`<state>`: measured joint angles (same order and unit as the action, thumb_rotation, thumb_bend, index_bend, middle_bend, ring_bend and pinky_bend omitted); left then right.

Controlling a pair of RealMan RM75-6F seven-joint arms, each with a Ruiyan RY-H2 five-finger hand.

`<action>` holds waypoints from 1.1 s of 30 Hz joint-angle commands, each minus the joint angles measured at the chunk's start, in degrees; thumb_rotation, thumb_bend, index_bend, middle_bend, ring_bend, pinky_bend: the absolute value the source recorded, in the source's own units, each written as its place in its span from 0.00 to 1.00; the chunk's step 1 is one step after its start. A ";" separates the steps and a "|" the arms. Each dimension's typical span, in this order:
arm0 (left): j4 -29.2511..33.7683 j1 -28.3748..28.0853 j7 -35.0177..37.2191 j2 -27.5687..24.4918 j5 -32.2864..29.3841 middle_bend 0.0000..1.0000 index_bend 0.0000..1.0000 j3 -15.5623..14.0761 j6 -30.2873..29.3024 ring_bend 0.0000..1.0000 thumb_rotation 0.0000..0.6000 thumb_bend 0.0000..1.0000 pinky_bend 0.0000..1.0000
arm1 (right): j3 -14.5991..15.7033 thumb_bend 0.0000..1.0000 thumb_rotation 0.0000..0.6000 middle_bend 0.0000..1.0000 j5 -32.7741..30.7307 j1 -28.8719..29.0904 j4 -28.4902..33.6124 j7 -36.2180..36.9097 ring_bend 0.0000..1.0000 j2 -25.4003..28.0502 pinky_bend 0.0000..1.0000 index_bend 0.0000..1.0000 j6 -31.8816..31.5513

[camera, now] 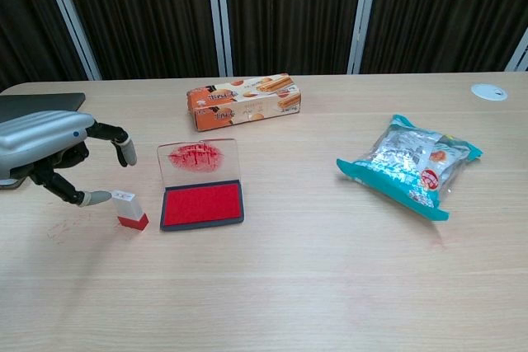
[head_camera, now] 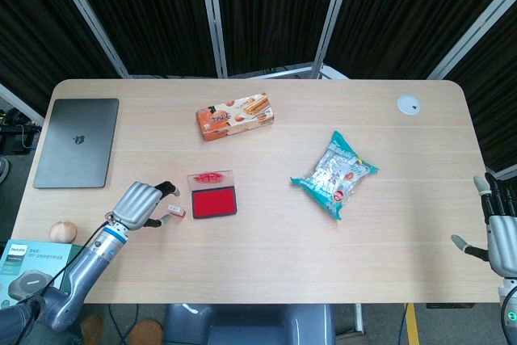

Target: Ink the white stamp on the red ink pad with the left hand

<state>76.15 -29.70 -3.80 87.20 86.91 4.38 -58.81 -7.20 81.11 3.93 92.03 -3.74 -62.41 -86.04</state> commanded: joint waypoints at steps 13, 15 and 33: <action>-5.67 -0.49 -1.10 3.38 -0.94 0.42 0.43 -1.85 -0.58 0.91 1.00 0.27 0.93 | 0.01 0.00 1.00 0.00 -0.44 0.11 -0.29 0.16 0.00 -0.01 0.00 0.00 0.54; -6.36 -0.62 -0.74 3.82 -0.79 0.42 0.43 -2.00 -0.74 0.91 1.00 0.28 0.93 | 0.01 0.00 1.00 0.00 -0.47 0.12 -0.29 0.11 0.00 -0.01 0.00 0.00 0.58; -15.54 -1.40 -0.21 9.21 2.91 0.41 0.41 -4.25 -3.97 0.90 1.00 0.30 0.92 | 0.07 0.00 1.00 0.00 -1.13 0.34 -0.54 -0.27 0.00 -0.27 0.00 0.00 1.37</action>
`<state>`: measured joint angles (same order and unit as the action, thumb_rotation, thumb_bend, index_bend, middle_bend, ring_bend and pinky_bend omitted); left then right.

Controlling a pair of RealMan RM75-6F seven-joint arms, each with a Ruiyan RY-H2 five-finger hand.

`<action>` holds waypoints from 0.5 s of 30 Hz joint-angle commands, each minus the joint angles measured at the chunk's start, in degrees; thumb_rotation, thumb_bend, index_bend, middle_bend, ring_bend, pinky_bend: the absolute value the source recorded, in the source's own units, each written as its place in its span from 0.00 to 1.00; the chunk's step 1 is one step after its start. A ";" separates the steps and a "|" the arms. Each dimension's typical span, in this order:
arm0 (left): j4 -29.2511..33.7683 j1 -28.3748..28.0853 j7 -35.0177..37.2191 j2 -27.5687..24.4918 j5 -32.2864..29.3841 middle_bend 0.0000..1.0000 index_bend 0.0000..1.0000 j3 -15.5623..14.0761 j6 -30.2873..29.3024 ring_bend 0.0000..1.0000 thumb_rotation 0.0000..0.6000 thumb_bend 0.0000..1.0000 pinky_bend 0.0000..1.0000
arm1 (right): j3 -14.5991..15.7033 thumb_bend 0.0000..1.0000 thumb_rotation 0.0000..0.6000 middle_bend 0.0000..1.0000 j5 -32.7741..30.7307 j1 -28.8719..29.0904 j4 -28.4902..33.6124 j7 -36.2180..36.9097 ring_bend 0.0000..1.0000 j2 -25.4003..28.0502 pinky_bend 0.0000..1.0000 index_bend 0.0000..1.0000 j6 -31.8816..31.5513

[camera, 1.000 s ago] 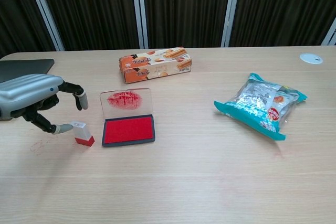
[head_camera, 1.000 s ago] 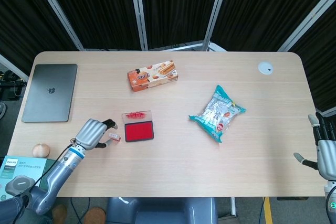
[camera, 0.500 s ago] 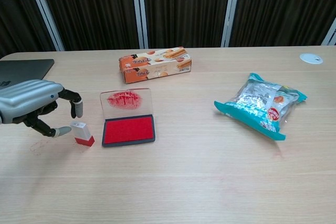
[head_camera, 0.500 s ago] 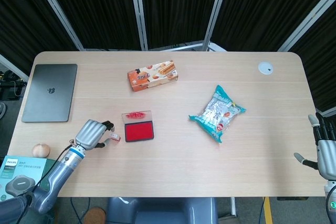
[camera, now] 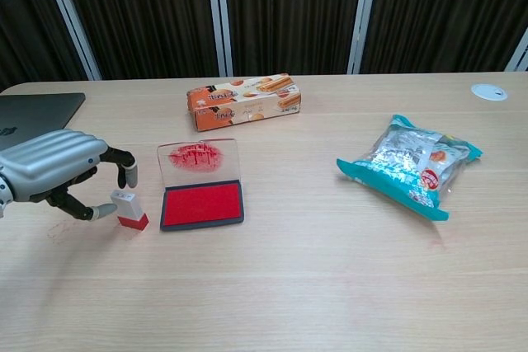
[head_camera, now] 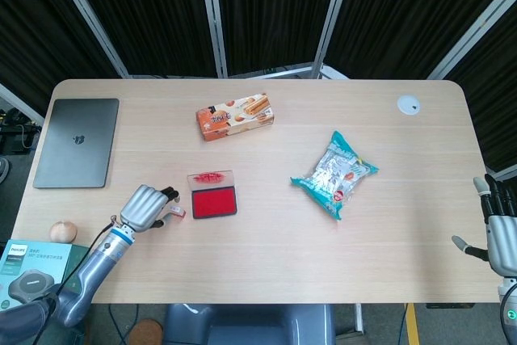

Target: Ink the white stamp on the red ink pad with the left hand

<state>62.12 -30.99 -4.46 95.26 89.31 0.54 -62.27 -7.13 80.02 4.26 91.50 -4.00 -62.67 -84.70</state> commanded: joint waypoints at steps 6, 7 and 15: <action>-3.29 -0.35 1.58 2.26 1.21 0.41 0.41 -0.91 -1.14 0.90 1.00 0.34 0.92 | 0.01 0.00 1.00 0.00 -0.22 0.08 -0.07 -0.03 0.00 -0.05 0.00 0.00 0.28; -3.46 -0.37 1.60 2.36 1.25 0.42 0.41 -0.94 -1.23 0.90 1.00 0.36 0.92 | 0.00 0.00 1.00 0.00 -0.27 0.09 -0.08 0.00 0.00 -0.05 0.00 0.00 0.32; -4.43 -0.67 1.48 2.81 0.97 0.43 0.42 -1.10 -0.90 0.89 1.00 0.37 0.92 | -0.01 0.00 1.00 0.00 -0.52 0.18 -0.17 0.42 0.00 -0.01 0.00 0.00 0.69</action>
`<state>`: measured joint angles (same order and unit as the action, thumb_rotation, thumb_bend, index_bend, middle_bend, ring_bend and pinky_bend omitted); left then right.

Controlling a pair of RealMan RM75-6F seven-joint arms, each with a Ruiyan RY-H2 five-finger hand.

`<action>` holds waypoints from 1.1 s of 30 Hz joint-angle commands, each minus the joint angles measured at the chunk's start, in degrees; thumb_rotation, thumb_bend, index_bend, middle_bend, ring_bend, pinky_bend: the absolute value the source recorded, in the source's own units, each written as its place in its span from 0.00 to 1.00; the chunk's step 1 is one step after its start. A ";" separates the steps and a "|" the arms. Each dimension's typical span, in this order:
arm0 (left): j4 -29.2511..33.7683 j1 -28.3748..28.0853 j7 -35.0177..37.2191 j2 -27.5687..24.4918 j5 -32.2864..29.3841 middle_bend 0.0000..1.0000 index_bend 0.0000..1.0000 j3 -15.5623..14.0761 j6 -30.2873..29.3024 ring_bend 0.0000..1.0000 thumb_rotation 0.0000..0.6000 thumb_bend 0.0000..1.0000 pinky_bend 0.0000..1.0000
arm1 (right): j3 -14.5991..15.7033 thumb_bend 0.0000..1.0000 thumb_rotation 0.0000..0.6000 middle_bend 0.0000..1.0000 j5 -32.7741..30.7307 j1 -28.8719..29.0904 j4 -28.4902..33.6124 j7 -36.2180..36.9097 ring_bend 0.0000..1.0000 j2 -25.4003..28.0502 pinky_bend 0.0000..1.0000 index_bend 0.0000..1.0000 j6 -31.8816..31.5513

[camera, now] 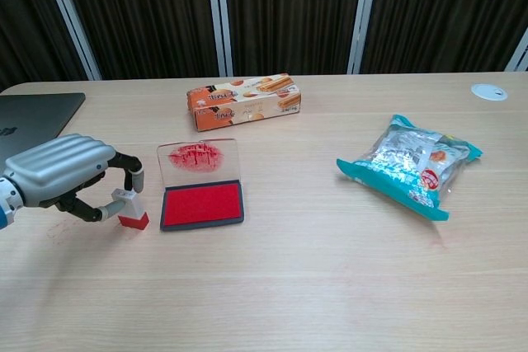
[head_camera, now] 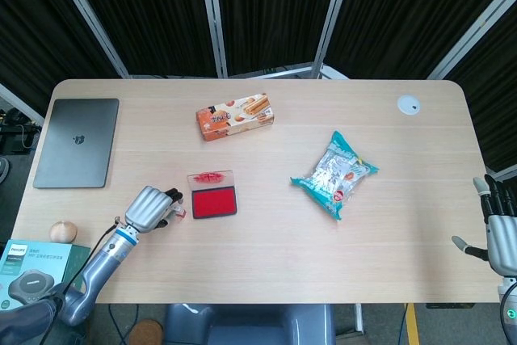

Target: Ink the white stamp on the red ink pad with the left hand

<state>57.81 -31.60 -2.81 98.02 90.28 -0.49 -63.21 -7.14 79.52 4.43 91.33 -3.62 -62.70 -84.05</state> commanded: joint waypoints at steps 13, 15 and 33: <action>-0.40 -0.19 -0.28 0.35 -0.19 0.49 0.45 -0.40 0.00 0.89 1.00 0.37 0.92 | 0.00 0.00 1.00 0.00 -0.27 0.11 -0.14 0.10 0.00 -0.07 0.00 0.00 0.32; -0.45 -0.19 -0.26 0.41 -0.29 0.50 0.46 -0.41 0.05 0.89 1.00 0.38 0.92 | 0.00 0.00 1.00 0.00 -0.31 0.13 -0.19 0.15 0.00 -0.08 0.00 0.00 0.40; 11.40 -3.34 2.44 -4.63 -4.62 0.52 0.52 4.30 3.53 0.89 1.00 0.44 0.92 | -0.12 0.00 1.00 0.00 -0.97 0.30 -0.45 0.14 0.00 -0.18 0.00 0.00 0.93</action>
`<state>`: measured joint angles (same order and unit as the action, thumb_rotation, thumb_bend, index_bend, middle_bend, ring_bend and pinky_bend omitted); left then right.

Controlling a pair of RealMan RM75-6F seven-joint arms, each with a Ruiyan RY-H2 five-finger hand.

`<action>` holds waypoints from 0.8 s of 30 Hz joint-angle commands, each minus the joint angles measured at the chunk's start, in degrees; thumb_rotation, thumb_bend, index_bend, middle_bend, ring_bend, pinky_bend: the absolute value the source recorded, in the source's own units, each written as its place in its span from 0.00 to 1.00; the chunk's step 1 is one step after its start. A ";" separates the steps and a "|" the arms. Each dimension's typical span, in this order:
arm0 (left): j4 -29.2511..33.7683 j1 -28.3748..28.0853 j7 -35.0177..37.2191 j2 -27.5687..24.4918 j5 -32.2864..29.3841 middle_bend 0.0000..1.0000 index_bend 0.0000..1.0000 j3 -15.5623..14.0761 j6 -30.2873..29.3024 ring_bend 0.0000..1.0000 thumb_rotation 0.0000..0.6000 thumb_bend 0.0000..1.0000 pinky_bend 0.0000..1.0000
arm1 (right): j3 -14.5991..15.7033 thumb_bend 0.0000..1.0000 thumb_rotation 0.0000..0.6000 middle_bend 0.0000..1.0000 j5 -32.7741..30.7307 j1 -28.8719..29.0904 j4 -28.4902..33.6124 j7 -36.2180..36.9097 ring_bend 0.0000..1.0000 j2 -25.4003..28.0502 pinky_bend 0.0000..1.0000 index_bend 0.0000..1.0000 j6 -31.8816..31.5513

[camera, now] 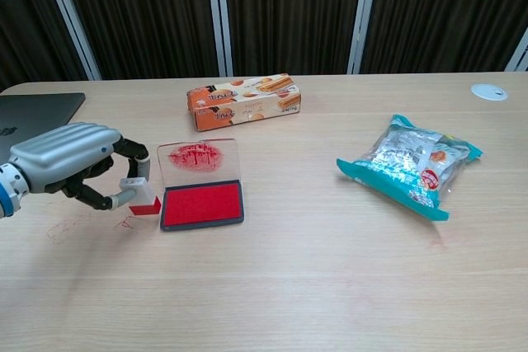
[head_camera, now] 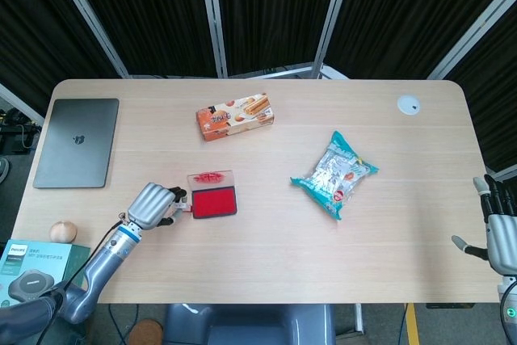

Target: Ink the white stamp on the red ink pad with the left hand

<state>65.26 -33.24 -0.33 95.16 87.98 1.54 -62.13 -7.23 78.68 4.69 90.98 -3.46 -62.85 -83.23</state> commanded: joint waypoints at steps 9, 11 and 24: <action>7.69 -6.77 -8.65 -1.30 -8.54 0.53 0.52 6.08 9.90 0.89 1.00 0.44 0.92 | -0.57 0.00 1.00 0.00 -1.87 0.40 -1.01 -0.06 0.00 -0.24 0.00 0.00 1.26; 6.94 -7.76 -10.47 -0.25 -9.50 0.54 0.52 6.21 11.24 0.89 1.00 0.44 0.92 | -0.71 0.00 1.00 0.00 -2.43 0.51 -1.32 -0.06 0.00 -0.32 0.00 0.00 1.67; 3.78 -9.01 -12.00 2.46 -11.24 0.55 0.54 5.46 12.20 0.90 1.00 0.46 0.92 | -0.80 0.00 1.00 0.00 -3.38 0.70 -1.98 0.17 0.00 -0.59 0.00 0.00 2.56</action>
<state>69.05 -42.24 -12.34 97.60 76.75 7.03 -49.90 -8.02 75.30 5.39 89.01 -3.28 -63.44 -80.67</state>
